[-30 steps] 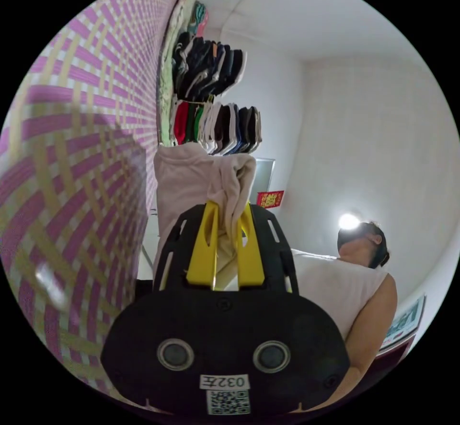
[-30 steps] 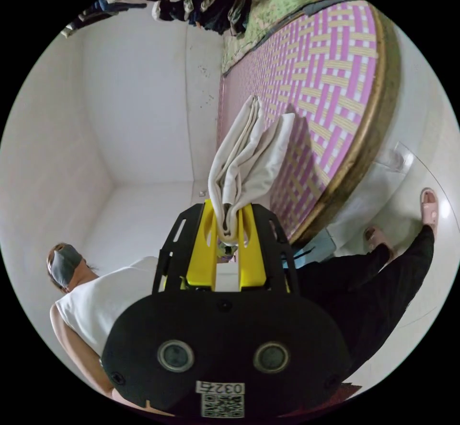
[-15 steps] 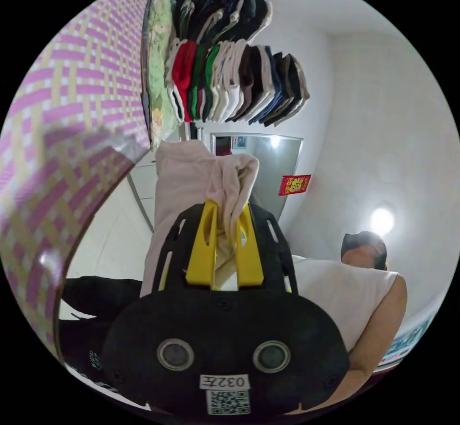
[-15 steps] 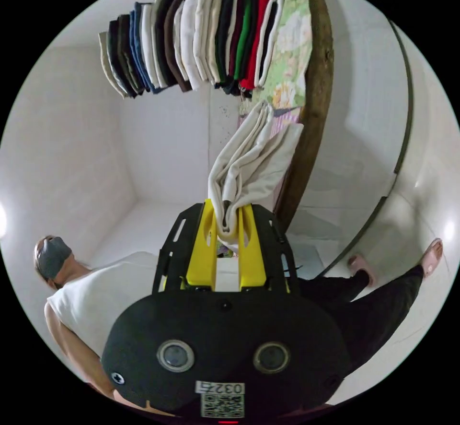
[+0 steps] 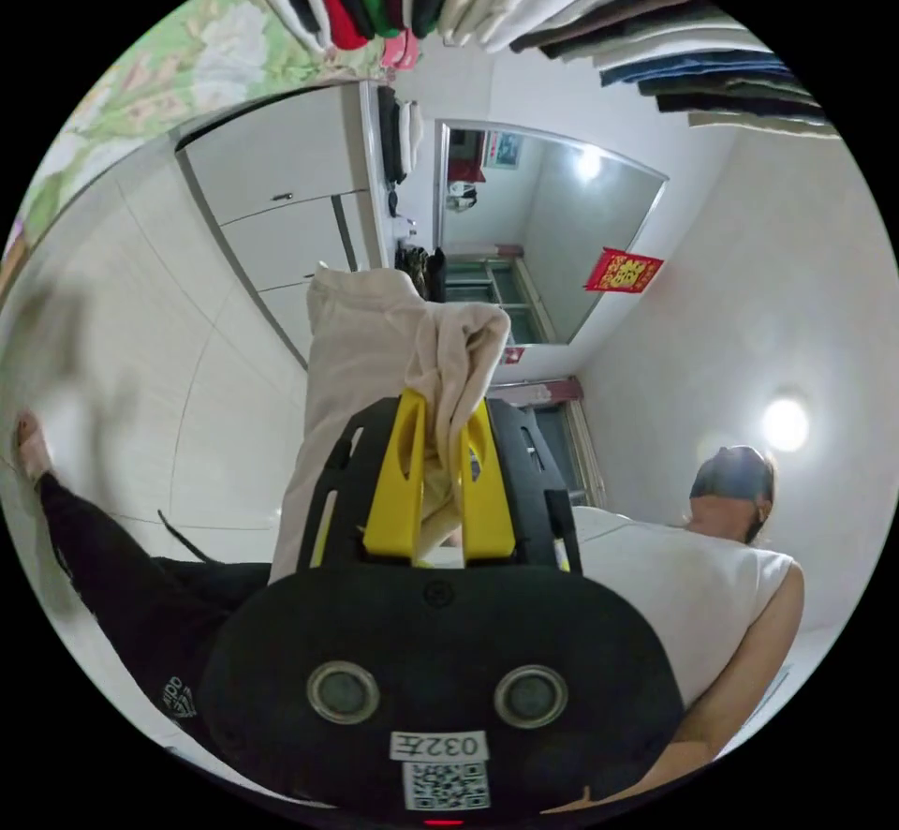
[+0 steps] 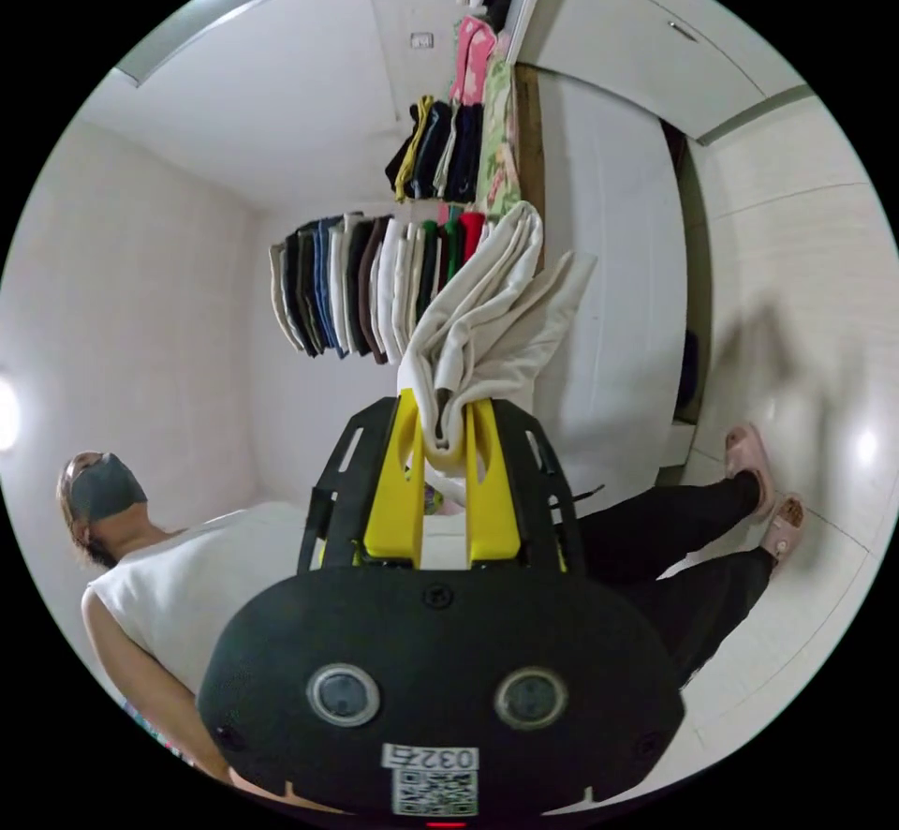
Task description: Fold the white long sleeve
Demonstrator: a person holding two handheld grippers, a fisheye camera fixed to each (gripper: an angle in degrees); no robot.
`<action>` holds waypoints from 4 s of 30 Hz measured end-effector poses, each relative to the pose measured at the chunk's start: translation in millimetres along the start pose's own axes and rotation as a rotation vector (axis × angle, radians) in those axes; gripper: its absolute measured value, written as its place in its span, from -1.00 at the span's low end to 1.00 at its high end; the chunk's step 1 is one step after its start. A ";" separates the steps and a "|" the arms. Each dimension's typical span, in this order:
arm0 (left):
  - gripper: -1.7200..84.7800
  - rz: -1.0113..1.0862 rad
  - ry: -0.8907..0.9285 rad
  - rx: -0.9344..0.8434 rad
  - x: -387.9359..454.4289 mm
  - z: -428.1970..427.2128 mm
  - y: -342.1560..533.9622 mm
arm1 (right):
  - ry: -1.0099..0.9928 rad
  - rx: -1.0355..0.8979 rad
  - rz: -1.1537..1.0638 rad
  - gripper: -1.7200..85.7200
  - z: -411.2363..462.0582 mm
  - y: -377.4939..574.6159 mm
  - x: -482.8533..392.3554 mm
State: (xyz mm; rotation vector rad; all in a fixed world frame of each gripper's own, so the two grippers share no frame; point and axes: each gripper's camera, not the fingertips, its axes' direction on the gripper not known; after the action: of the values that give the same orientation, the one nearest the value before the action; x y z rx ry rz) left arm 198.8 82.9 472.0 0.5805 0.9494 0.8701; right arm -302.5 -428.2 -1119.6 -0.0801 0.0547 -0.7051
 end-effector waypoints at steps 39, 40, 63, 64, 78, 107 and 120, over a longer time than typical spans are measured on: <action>-0.93 0.293 -0.460 0.319 -27.2 104.5 -491.8 | -0.040 -0.227 -0.196 -0.81 54.7 -761.2 186.2; -0.93 0.284 -0.486 0.385 -14.9 91.0 -495.2 | -0.074 -0.267 -0.212 -0.81 83.1 -787.2 186.7; -0.96 -0.062 -1.346 0.707 -96.7 90.0 -447.8 | 0.395 -0.545 -0.522 -0.83 296.1 -880.1 296.9; -0.94 -0.111 -1.388 0.739 -91.7 83.7 -450.0 | 0.432 -0.523 -0.540 -0.82 296.1 -882.9 292.4; -0.87 -0.252 -1.488 0.637 -91.0 39.4 -533.1 | 0.465 -0.601 -0.460 -0.97 322.2 -877.5 279.8; -0.98 -0.576 -1.113 0.409 -94.4 97.9 -266.4 | 0.194 -1.752 -1.278 -0.98 566.0 -320.4 22.9; -0.98 -0.726 -0.817 0.885 -90.2 77.9 50.9 | 0.051 -2.029 -1.412 -0.98 632.8 85.6 -145.2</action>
State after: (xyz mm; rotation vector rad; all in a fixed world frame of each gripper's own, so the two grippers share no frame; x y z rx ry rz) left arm 221.1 30.0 588.2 1.1228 0.6480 -0.4921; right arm -308.7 -234.2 -494.2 -2.2210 0.8127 -1.7804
